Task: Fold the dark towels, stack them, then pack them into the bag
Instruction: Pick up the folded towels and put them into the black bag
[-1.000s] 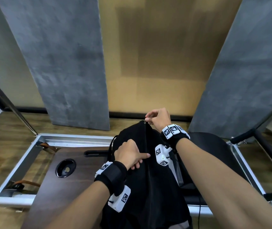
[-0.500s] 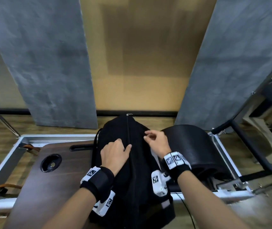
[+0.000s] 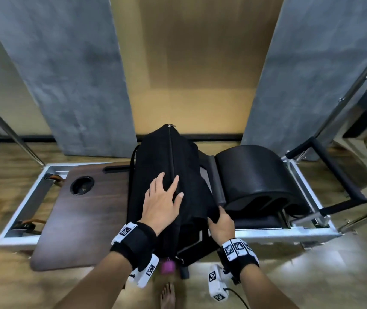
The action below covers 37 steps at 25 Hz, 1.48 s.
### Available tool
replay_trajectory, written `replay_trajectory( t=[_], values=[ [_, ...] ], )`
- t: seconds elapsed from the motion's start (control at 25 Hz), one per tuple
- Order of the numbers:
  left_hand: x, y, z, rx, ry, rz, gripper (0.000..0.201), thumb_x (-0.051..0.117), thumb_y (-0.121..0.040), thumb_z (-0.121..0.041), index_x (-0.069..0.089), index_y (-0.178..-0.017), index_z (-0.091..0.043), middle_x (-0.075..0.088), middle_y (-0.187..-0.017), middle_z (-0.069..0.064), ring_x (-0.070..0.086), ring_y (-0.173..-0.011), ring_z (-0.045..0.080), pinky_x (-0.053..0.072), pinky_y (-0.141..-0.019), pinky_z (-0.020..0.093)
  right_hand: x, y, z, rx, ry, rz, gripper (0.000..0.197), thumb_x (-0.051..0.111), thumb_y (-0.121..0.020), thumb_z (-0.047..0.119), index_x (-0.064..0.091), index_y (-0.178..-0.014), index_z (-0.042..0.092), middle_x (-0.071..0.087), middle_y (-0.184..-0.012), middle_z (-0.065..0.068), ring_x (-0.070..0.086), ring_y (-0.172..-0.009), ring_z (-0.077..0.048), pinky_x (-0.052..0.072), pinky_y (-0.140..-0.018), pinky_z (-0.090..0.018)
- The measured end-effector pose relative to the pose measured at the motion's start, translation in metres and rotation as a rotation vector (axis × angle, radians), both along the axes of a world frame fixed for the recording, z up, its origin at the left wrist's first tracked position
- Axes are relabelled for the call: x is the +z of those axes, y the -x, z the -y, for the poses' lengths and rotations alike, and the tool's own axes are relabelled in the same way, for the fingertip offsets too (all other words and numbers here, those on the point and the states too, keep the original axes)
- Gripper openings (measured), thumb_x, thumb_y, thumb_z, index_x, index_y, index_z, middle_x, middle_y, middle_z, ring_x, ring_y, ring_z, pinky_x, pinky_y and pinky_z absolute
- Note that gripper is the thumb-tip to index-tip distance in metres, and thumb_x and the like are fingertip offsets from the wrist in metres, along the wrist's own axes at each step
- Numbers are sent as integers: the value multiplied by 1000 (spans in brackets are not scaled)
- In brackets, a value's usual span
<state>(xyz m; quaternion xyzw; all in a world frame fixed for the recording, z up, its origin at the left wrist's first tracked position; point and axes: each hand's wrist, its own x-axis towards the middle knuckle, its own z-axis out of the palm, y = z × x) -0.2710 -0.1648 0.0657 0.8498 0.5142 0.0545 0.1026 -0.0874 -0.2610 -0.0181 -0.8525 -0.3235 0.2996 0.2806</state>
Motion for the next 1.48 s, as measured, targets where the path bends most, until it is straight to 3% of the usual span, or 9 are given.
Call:
replay_trajectory(
  t=[0.2,0.4,0.6,0.84,1.0,1.12,1.2,1.36,1.48],
  values=[
    [-8,9,21,20,-38,1,65,25,-112,-54,2,-169,-34,-7,-177,5,-1,-164,24,8,-132,43,2,2,20,-262,-62,1,19,72,-91,13,76,-110,10,74,-110,-19,66,-109,-39,52,-93,-38],
    [1,4,23,27,42,17,63,30,-113,-49,7,-169,-34,-8,-177,4,-2,-164,24,8,-131,46,46,0,14,-326,-401,-126,7,68,-90,15,64,-84,12,67,-76,-2,65,-90,-35,44,-78,-34],
    [29,-4,23,90,203,215,52,42,-111,-47,44,-159,-28,11,-176,1,6,-163,21,13,-130,55,117,2,0,-290,-668,-364,14,44,-103,25,57,-97,24,64,-100,8,58,-97,-13,40,-85,-32],
    [107,-20,10,108,455,1074,49,42,-108,-58,70,-130,-25,76,-118,-7,71,-109,3,57,-101,39,187,37,-12,-17,-848,-423,8,46,-103,30,52,-101,25,55,-93,6,53,-90,-13,46,-88,-40],
    [145,2,-10,160,493,1112,64,40,-97,-80,75,-109,-27,77,-110,-7,73,-105,14,58,-97,40,203,74,-16,252,-920,-418,5,46,-107,28,51,-106,24,58,-88,16,55,-86,-2,47,-78,-21],
    [147,28,-26,198,477,1069,95,49,-80,-95,68,-81,-2,66,-84,6,62,-81,20,46,-81,36,207,97,-28,446,-865,-486,9,47,-107,30,49,-109,21,58,-92,12,57,-90,-7,46,-82,-32],
    [143,47,-32,237,449,1121,87,67,-83,-81,63,-81,6,66,-76,8,62,-72,17,48,-72,27,204,111,-38,536,-783,-509,8,47,-107,28,48,-106,20,59,-95,7,59,-96,-13,48,-88,-40],
    [112,83,-49,428,265,1170,10,75,-94,-9,72,-84,-7,75,-68,2,71,-63,9,53,-61,21,185,131,-53,696,-686,-538,8,52,-106,27,54,-106,19,69,-121,-1,61,-124,-14,46,-109,-48],
    [69,121,-68,672,281,1280,5,72,-94,-2,77,-94,-5,81,-82,6,78,-81,18,58,-66,23,160,126,-64,673,-720,-452,16,56,-105,35,62,-119,31,62,-142,16,53,-137,-1,42,-117,-41]
  ],
)
